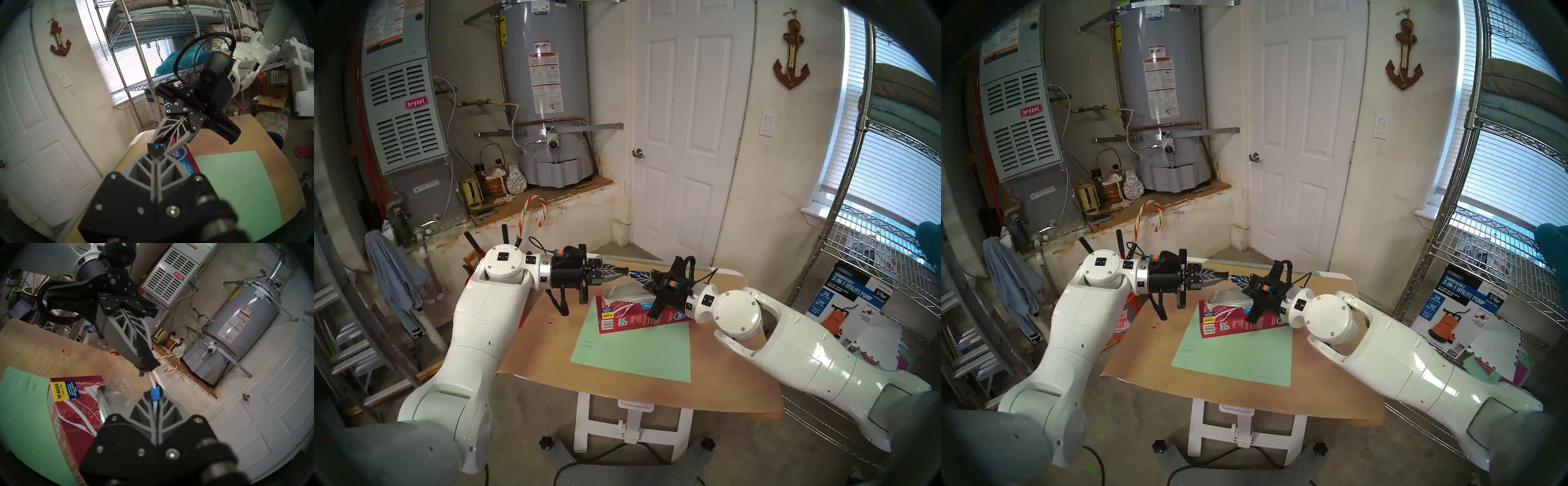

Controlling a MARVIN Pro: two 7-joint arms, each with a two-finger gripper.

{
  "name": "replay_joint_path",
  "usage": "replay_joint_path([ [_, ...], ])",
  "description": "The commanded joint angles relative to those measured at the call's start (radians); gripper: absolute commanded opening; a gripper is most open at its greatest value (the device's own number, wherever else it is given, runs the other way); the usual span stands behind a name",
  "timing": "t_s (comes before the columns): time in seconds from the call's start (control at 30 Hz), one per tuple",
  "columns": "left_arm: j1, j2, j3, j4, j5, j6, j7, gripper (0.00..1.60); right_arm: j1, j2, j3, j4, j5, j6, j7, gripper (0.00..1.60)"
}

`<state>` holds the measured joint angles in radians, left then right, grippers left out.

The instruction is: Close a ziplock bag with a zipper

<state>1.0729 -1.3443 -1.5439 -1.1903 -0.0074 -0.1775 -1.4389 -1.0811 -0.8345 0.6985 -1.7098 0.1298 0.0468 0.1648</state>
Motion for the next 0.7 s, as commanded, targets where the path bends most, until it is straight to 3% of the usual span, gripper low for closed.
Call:
replay_joint_path([
  [0.0, -0.008, 0.018, -0.018, -0.020, -0.002, 0.004, 0.002, 0.00, 0.016, 0.007, 0.019, 0.001, -0.001, -0.017, -0.004, 0.00],
  [0.67, 0.004, 0.037, -0.036, -0.029, 0.005, -0.001, 0.015, 0.00, 0.008, 0.058, 0.032, 0.058, -0.027, -0.077, 0.001, 0.00],
])
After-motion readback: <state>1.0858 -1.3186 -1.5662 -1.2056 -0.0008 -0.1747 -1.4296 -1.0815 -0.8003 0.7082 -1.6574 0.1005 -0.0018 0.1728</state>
